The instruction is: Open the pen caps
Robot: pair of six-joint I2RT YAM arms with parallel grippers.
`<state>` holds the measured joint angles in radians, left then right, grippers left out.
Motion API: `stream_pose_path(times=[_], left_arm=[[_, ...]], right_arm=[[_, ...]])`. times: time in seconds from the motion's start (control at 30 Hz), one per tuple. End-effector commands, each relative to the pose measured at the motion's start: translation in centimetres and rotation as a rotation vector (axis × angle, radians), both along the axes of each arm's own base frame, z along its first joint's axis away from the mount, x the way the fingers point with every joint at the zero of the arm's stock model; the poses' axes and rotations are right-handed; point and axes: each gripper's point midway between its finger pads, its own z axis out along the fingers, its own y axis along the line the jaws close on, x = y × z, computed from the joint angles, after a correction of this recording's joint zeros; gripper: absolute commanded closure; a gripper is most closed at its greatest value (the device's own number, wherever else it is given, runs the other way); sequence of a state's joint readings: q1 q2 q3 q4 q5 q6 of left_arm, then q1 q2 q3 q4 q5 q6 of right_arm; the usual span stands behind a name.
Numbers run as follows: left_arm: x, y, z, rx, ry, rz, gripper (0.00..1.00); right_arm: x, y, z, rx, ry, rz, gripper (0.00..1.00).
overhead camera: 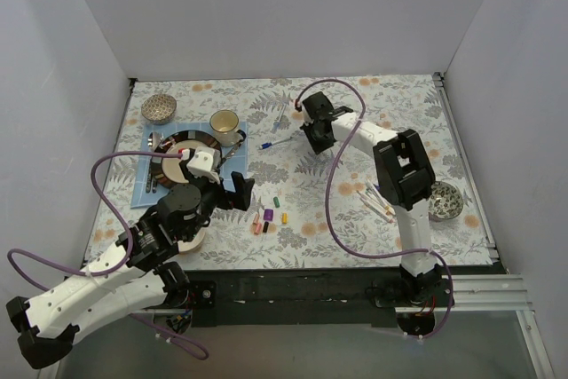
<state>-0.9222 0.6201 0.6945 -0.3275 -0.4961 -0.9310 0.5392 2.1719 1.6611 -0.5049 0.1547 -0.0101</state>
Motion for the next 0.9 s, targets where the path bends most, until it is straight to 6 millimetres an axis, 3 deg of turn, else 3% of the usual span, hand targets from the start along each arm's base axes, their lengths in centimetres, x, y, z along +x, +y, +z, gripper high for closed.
stream_pose_path(times=[0.0,0.13,0.27,0.37,0.43,0.53,0.57,0.6,0.67,0.7,0.87], left_arm=[[0.3,-0.1,-0.1,-0.012,-0.006,-0.008,0.02],[0.5,-0.5,-0.3,-0.027,0.01,-0.023,0.02],[1.2,-0.7,0.0,-0.091,0.032,-0.04,0.02],[1.5,-2.0,0.3,-0.199,0.081,-0.097,0.02],[1.1,-3.8,0.2,-0.315,0.143,-0.158,0.02],[0.8,-6.7,-1.3,-0.479,0.253,-0.234,0.02],[0.9,-7.3,-1.9,-0.51,0.28,-0.238,0.02],[1.3,-7.9,-3.3,-0.519,0.325,-0.232,0.02],[2.1,-8.9,-3.4,-0.574,0.35,-0.226,0.02],[2.8,-9.4,-4.7,-0.565,0.382,-0.208,0.02],[5.3,-11.2,-4.5,-0.631,0.371,-0.21,0.02]], right_arm=[[-3.0,-2.7,-1.1,-0.056,0.077,0.023,0.99],[-3.5,-2.5,1.5,0.009,0.026,0.057,0.99],[-4.4,-2.6,2.8,0.086,0.017,0.09,0.99],[-5.2,-2.7,3.4,0.15,0.026,0.118,0.99],[-5.9,-2.4,3.9,0.203,0.036,0.14,0.99],[-6.4,-2.1,5.2,0.28,0.034,0.177,0.99],[-6.8,-2.4,4.8,0.292,0.047,0.177,0.99],[-7.1,-1.9,5.1,0.332,0.047,0.212,0.99],[-8.0,-2.4,4.8,0.366,0.062,0.219,0.99],[-8.4,-1.8,5.2,0.428,0.064,0.258,0.99],[-9.6,-1.6,6.8,0.529,0.102,0.34,0.99]])
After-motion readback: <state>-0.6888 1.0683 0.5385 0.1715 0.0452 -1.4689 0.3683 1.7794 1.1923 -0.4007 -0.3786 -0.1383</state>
